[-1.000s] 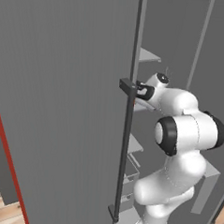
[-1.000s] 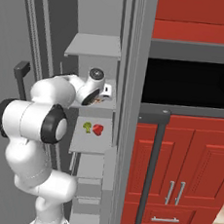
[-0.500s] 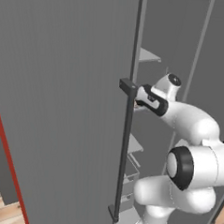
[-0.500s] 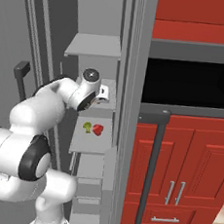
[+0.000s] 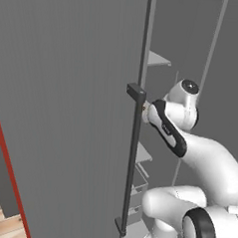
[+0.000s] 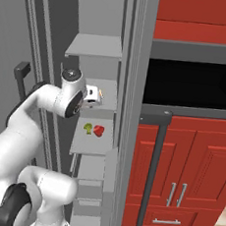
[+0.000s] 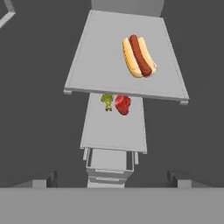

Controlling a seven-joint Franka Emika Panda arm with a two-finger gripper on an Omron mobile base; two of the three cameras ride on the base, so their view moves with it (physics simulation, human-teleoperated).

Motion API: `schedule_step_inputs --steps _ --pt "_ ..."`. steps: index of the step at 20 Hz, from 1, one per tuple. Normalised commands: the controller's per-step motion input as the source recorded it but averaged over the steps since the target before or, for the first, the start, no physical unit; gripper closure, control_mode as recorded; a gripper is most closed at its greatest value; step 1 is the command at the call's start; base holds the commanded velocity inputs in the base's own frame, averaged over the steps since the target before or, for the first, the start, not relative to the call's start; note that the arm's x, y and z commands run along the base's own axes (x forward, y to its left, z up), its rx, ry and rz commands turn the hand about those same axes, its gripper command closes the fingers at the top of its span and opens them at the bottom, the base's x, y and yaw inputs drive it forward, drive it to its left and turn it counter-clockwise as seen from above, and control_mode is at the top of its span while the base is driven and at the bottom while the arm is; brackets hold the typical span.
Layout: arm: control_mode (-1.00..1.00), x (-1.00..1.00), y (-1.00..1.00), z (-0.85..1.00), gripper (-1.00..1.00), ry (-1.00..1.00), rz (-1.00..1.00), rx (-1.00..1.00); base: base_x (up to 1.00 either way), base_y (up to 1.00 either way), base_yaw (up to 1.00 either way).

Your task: Store the hot dog in the freezer for long-term storage. Close the freezer door after placing the cooked food.

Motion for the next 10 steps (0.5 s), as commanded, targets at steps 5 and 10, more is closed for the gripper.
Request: schedule_step_inputs --steps 5,10 --pt "-1.00 -0.75 0.07 0.15 -1.00 0.07 -0.09 -0.11 0.00 0.00 0.00" --pt "-1.00 -0.62 0.15 0.20 -1.00 0.14 -0.17 -0.05 0.00 0.00 0.00"
